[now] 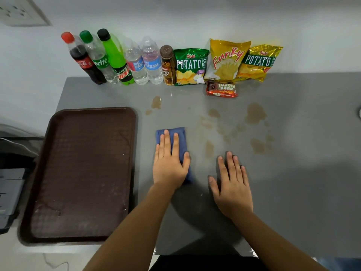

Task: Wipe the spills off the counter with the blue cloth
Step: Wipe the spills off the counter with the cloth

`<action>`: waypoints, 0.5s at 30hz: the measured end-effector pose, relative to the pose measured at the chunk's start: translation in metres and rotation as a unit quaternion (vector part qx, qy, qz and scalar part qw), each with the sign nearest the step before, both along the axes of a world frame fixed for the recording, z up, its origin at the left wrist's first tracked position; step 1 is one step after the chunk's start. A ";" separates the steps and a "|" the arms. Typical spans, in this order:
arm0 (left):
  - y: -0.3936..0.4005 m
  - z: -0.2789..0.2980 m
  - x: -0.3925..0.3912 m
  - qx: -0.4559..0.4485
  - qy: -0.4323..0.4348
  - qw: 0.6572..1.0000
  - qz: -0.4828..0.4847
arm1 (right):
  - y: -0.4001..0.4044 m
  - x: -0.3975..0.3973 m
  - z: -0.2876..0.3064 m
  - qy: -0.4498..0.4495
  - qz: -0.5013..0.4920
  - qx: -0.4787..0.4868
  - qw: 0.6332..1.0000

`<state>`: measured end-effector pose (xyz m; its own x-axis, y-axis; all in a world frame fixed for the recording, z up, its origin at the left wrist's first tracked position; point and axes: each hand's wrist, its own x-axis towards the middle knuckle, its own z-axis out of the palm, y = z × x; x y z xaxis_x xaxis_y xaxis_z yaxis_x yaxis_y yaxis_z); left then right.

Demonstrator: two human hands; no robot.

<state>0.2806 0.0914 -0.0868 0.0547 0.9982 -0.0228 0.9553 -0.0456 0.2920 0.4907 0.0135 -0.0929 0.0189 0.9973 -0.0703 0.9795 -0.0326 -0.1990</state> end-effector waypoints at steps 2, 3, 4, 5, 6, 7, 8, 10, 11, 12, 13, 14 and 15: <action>0.011 -0.002 -0.009 0.006 -0.002 1.000 0.020 | 0.000 0.000 0.000 0.002 -0.001 0.002 1.000; 0.019 -0.002 -0.013 0.002 -0.002 0.999 0.034 | 0.000 0.000 0.001 0.003 -0.001 -0.001 1.000; 0.030 -0.003 -0.016 -0.008 0.002 0.999 0.049 | 0.000 0.000 0.001 0.003 -0.002 -0.006 1.000; 0.042 -0.003 -0.020 -0.017 0.008 0.998 0.065 | 0.001 -0.001 0.002 0.003 -0.004 -0.013 1.000; 0.054 -0.003 -0.024 -0.024 0.015 0.996 0.079 | 0.001 -0.001 0.003 0.003 -0.005 -0.018 1.000; 0.067 -0.002 -0.027 -0.029 0.019 0.995 0.091 | 0.001 -0.001 0.004 0.003 -0.006 -0.022 1.000; 0.081 -0.001 -0.030 -0.032 0.019 0.994 0.103 | 0.001 0.000 0.004 0.004 -0.006 -0.023 1.000; 0.110 0.001 -0.034 -0.034 0.015 0.992 0.119 | 0.000 0.000 0.006 0.006 -0.004 -0.025 1.000; 0.124 0.002 -0.035 -0.036 0.012 0.992 0.124 | 0.000 0.000 0.007 0.006 -0.003 -0.026 1.000; 0.137 0.003 -0.036 -0.039 0.012 0.991 0.124 | 0.000 0.000 0.007 0.005 -0.003 -0.025 1.000; 0.148 0.004 -0.038 -0.042 0.014 0.992 0.119 | 0.000 -0.001 0.008 0.006 -0.003 -0.022 1.000; 0.158 0.005 -0.039 -0.044 0.016 0.993 0.108 | 0.000 -0.001 0.008 0.007 -0.002 -0.018 1.000; 0.165 0.006 -0.039 -0.046 0.018 0.994 0.093 | 0.000 -0.001 0.008 0.008 -0.002 -0.017 1.000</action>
<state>0.2411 0.2565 -0.0806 -0.1334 0.9847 -0.1122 0.9547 0.1581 0.2522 0.4894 0.0132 -0.0850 0.0216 0.9944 -0.1035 0.9759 -0.0435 -0.2138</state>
